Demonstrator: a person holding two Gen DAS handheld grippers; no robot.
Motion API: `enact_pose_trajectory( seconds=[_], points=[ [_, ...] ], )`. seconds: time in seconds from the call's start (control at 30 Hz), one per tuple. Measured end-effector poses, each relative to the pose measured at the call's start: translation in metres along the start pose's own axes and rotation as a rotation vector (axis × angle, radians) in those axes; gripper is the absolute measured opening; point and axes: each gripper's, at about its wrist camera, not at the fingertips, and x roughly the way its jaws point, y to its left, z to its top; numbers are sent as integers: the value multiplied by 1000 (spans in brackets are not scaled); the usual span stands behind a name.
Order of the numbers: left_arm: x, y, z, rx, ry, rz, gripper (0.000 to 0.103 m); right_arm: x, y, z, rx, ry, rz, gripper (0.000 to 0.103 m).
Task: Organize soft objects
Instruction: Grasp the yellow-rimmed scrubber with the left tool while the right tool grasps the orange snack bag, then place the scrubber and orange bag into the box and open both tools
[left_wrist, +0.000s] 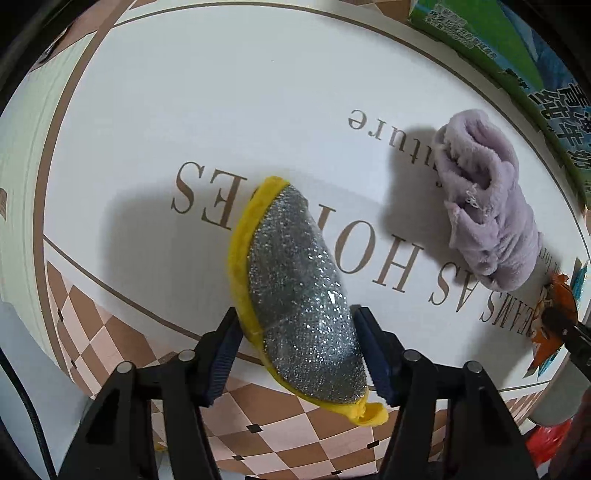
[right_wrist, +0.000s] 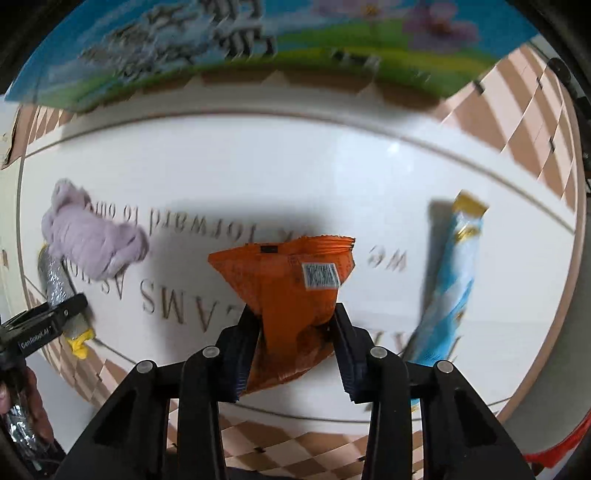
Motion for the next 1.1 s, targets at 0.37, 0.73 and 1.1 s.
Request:
enact_pose_trajectory(
  seconds=[0.37,0.73,1.1],
  points=[
    [-71,-26,-53,86,-181,31,46,-37,11,-41,14,-68,38,35],
    [-251,-90,3,334,-435,-131,46,-249,13,-21,-37,-330,262,34],
    [-228,-135,152,476,-216,-113,47,-294,55,94,-33,-371,252,34]
  ],
)
